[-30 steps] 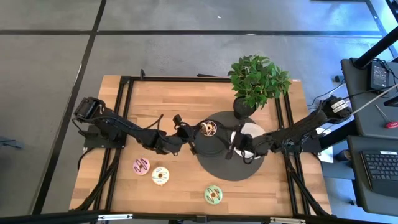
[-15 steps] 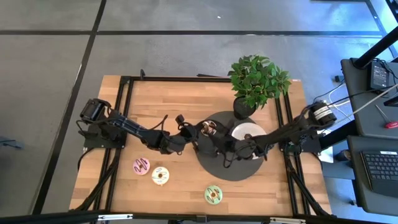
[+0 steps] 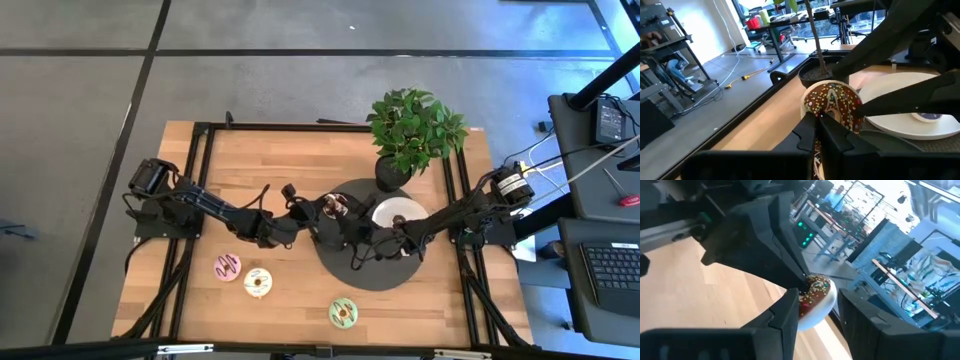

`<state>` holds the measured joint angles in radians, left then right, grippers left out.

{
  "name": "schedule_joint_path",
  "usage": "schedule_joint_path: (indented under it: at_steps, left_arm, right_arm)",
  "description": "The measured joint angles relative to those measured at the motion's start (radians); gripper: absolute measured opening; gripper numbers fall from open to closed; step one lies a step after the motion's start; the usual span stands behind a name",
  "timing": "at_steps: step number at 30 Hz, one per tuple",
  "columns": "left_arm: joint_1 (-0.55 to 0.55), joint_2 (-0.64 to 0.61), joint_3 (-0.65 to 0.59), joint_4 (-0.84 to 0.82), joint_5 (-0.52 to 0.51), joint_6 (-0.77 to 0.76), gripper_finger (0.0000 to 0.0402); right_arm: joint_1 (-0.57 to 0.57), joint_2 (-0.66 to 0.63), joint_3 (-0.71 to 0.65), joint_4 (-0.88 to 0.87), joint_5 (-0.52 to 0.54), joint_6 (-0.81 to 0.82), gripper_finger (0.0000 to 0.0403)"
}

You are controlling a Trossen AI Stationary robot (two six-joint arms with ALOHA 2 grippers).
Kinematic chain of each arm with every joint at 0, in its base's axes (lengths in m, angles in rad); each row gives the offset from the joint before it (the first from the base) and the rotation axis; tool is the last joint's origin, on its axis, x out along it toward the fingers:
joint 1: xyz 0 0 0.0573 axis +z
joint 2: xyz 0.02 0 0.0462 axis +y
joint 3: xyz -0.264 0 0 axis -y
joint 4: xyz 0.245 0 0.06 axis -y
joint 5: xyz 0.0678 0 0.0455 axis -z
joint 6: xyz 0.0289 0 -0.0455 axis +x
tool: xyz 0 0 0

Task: Pick & Place donuts
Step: Put the small brown donut on the white plate

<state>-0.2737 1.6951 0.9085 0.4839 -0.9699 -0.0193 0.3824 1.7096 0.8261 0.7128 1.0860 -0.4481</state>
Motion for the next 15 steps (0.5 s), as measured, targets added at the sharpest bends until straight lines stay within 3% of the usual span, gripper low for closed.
schedule_joint_path:
  at_steps: [15]
  left_arm:
    - [0.0, 0.0, 0.0, 0.008, -0.008, 0.015, 0.0005]
  right_arm:
    - [0.0, 0.0, 0.0, 0.0, -0.026, 0.018, 0.0138]
